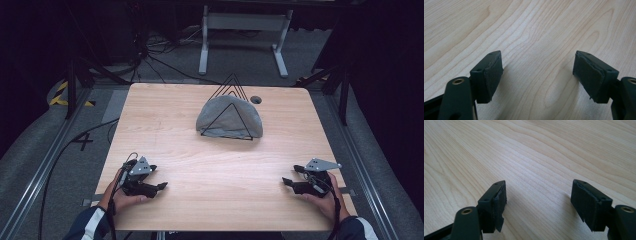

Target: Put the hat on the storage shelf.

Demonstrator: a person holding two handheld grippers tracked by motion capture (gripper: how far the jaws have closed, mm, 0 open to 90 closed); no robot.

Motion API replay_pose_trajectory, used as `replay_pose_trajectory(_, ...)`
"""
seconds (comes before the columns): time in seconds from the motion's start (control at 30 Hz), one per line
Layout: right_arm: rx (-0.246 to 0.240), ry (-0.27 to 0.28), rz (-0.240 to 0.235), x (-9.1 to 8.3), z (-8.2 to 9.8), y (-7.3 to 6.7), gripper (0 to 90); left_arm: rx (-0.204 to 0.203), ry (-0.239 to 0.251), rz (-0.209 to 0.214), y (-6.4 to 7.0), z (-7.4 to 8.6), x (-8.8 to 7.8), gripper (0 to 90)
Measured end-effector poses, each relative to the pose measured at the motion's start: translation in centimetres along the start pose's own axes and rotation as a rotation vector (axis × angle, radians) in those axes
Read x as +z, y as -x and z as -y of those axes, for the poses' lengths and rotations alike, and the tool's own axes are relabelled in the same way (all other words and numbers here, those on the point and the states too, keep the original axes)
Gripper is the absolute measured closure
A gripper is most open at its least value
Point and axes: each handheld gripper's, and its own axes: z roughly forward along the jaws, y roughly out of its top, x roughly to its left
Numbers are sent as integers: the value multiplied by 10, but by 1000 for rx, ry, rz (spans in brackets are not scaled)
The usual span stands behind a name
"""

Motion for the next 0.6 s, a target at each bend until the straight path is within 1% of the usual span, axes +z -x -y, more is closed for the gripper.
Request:
replay_pose_trajectory(0.3, 0, -2, 5, 1, 0, 1, 286, -1, 4, -2, 0, 0, 1, 240)
replay_pose_trajectory(0.43, -19, -11, -11, 1, -1, 0, 233, 1, 5, -3, 0, 0, 1, 236)
replay_pose_trajectory(0.53, -19, -12, -13, 1, -1, 0, 232, 2, 7, -7, 0, 0, 1, 236)
replay_pose_trajectory(0.6, -20, -12, -14, 1, -1, 0, 232, -7, 5, -5, 0, 0, 1, 233)
